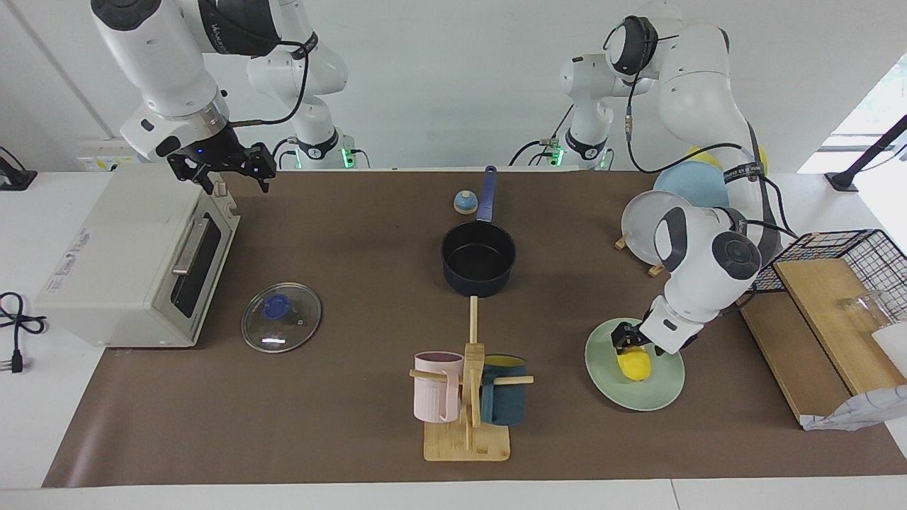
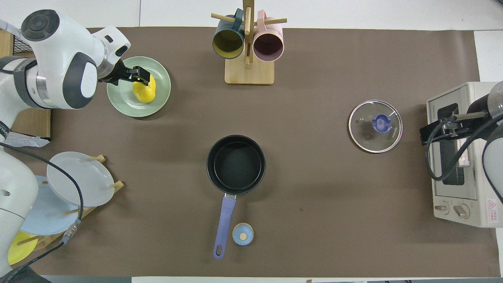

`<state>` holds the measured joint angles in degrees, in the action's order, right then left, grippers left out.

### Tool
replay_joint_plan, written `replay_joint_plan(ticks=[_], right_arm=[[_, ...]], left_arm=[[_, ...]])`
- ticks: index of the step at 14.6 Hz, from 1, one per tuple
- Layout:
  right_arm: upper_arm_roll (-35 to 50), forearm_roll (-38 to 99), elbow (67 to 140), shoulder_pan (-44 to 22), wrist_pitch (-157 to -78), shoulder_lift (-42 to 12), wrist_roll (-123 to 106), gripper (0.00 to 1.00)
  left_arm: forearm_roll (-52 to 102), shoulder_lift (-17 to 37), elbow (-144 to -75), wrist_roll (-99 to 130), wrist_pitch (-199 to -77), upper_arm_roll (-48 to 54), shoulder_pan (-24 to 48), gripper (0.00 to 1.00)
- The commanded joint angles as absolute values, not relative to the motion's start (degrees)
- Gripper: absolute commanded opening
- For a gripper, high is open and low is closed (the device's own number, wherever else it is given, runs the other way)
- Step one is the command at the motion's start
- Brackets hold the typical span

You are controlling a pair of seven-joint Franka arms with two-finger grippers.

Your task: Transfer potato from pot to plate

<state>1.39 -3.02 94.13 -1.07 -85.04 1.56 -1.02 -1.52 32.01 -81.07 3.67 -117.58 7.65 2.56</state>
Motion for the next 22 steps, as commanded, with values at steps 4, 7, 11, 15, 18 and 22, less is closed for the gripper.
replay_joint_plan(ticks=[4,7,11,15,18,22], right_arm=[[1.76,-2.55,94.04,-0.44,-84.55,1.93,-0.18,1.00],[1.76,-2.55,94.04,-0.44,-84.55,1.93,-0.18,1.00],[1.76,-2.55,94.04,-0.44,-84.55,1.93,-0.18,1.00],[1.76,-2.55,94.04,-0.44,-84.55,1.93,-0.18,1.00],[1.76,-2.55,94.04,-0.44,-84.55,1.93,-0.18,1.00],[1.76,-2.55,94.04,-0.44,-84.55,1.93,-0.18,1.00]], left_arm=[[-2.90,17.69,-81.74,6.50,-104.52,6.68,0.97,1.00],[-3.08,10.31,-82.26,6.07,-95.83,6.42,1.05,1.00],[-2.99,3.88,-84.62,5.80,-87.64,6.50,1.23,1.00],[-2.64,-3.60,-97.10,6.50,-89.46,6.59,1.23,1.00],[-1.24,-2.64,-95.37,6.50,-89.13,4.24,3.24,1.00],[2.20,-1.23,-88.61,5.89,-85.61,-1.23,7.65,1.00]])
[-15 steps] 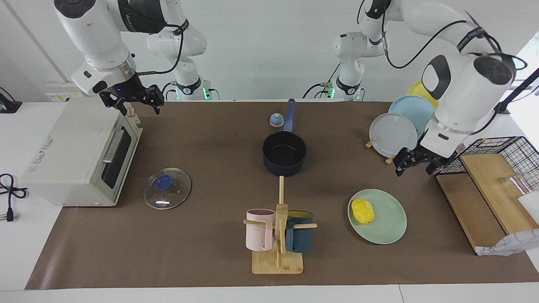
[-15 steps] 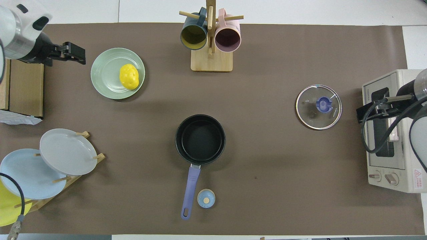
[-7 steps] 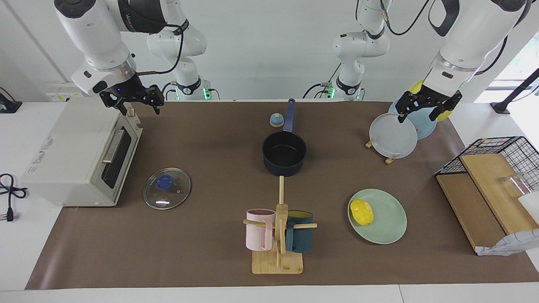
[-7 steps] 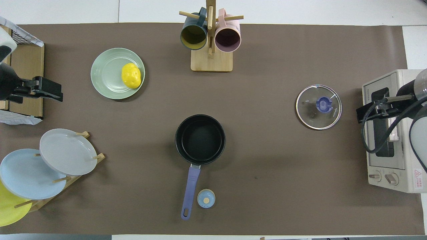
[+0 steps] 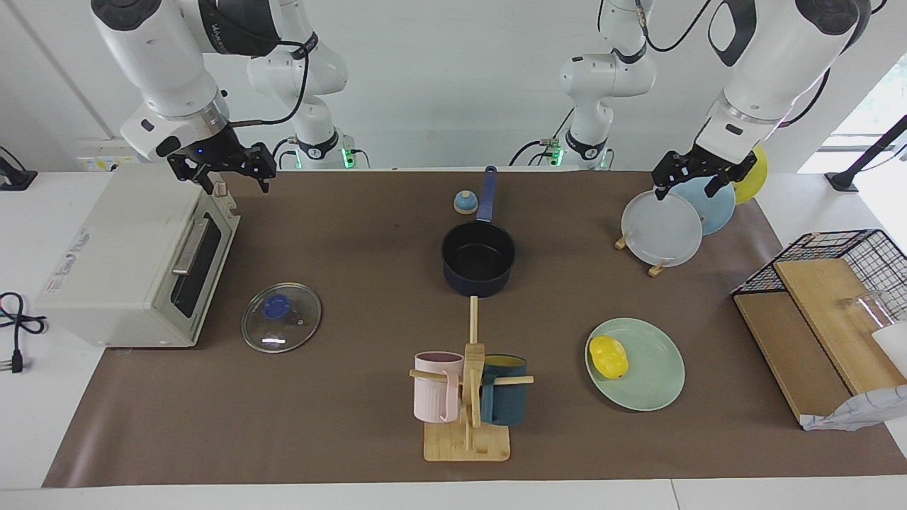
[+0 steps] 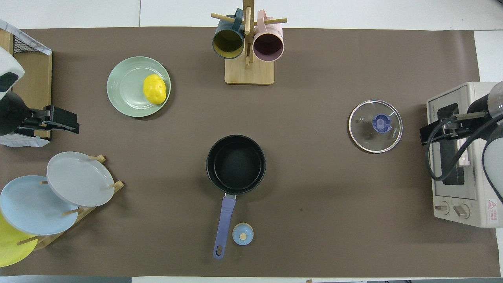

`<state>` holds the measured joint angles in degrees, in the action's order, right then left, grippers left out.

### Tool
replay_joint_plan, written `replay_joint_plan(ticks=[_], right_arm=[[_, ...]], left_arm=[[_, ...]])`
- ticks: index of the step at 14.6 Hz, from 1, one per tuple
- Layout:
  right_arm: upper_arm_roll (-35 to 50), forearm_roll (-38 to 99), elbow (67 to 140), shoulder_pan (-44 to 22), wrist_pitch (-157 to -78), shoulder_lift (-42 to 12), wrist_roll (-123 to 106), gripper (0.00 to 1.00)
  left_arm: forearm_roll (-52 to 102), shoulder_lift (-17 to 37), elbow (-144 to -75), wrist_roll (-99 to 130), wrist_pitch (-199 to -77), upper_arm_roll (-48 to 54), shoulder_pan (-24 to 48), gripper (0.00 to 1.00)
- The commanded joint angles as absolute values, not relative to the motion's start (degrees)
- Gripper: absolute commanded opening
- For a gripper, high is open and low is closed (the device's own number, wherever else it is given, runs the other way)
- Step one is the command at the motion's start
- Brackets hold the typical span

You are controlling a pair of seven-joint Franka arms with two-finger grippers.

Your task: Transfer potato from pot to plate

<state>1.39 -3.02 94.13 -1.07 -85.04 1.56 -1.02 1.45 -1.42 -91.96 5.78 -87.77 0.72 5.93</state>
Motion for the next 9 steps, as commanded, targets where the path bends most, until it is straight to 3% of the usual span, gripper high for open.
replay_joint_plan(ticks=[1,9], right_arm=[[1.76,-2.55,94.04,-0.44,-84.55,1.93,-0.18,1.00],[1.76,-2.55,94.04,-0.44,-84.55,1.93,-0.18,1.00]], left_arm=[[2.20,-0.97,-87.81,5.89,-85.78,-1.23,7.56,1.00],[1.85,-1.23,-89.47,3.25,-87.80,-1.06,6.77,1.00]])
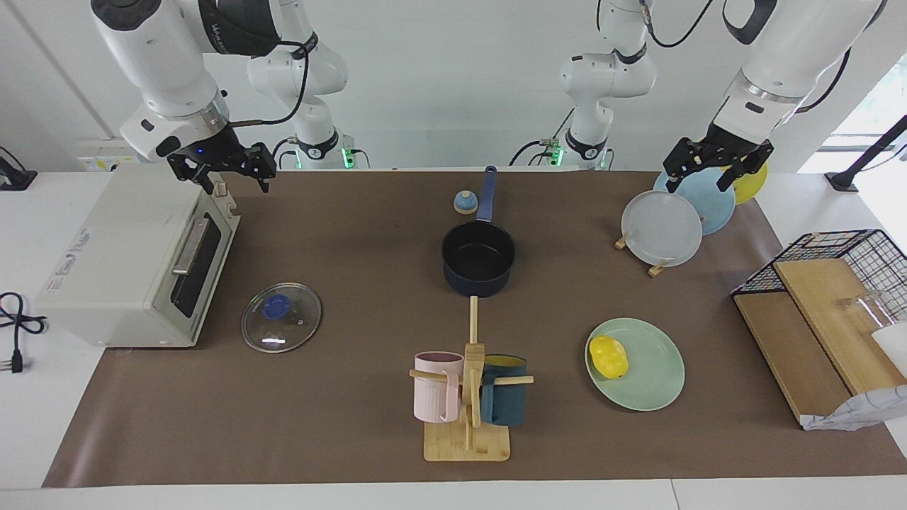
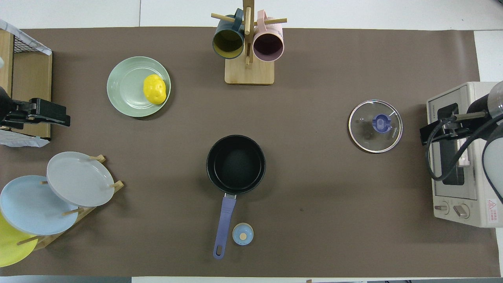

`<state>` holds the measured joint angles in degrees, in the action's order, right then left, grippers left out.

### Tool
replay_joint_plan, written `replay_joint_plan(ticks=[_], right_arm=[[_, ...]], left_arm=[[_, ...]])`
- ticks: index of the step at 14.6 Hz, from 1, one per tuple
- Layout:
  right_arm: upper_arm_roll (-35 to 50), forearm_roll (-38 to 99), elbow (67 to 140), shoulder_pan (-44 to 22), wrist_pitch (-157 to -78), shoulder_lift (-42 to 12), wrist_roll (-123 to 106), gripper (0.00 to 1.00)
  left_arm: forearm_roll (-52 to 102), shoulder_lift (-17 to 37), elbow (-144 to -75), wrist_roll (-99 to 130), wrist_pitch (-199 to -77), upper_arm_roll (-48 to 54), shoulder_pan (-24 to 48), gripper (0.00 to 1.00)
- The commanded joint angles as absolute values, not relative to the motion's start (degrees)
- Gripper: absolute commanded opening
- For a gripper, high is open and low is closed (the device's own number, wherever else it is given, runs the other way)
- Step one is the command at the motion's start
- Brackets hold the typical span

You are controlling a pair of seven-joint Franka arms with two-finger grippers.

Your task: Transfer potato from pot to plate

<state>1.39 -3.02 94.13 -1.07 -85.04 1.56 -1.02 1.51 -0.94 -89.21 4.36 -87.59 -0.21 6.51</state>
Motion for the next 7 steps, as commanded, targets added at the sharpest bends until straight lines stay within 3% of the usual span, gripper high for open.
replay_joint_plan(ticks=[1,7], right_arm=[[1.76,-2.55,94.04,-0.44,-84.55,1.93,-0.18,1.00],[1.76,-2.55,94.04,-0.44,-84.55,1.93,-0.18,1.00]], left_arm=[[1.93,-1.32,-89.47,3.34,-87.80,-1.05,6.59,1.00],[1.93,-1.49,-89.65,3.25,-87.19,-1.14,6.59,1.00]])
